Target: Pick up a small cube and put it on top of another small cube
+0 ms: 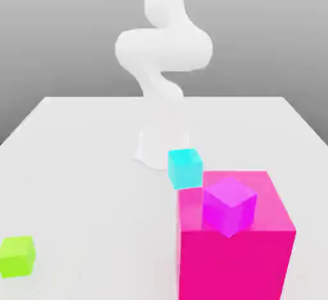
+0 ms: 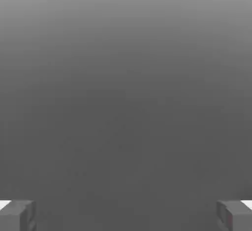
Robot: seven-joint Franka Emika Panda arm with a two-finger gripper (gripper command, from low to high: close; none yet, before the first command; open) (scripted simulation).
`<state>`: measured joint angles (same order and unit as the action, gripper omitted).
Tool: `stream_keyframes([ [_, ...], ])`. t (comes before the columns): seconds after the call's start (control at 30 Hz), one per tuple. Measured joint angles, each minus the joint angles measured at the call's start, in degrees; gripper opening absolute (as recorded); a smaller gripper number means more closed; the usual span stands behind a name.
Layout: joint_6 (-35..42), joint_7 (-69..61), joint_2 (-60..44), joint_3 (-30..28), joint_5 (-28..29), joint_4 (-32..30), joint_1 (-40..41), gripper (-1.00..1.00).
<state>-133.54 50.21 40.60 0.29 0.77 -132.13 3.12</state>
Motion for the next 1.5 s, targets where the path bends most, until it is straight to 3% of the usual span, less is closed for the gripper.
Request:
stream_keyframes([
  [0.57,-12.00,28.37,-35.68,-3.44,3.36,-2.40,17.16,0.00],
  [0.87,-18.42,37.57,-54.33,-6.44,-2.90,-3.70,23.67,0.00],
  [1.03,-25.14,37.47,-64.71,-5.32,-6.45,-2.53,26.00,0.00],
  [1.07,-26.61,37.24,-66.58,-4.95,-6.79,-2.17,26.31,-1.00],
  [1.3,-26.98,37.25,-66.94,-4.85,-6.84,-2.11,26.41,-1.00],
  [1.5,-17.26,38.56,-56.47,-4.89,-3.83,-2.74,23.77,-1.00],
])
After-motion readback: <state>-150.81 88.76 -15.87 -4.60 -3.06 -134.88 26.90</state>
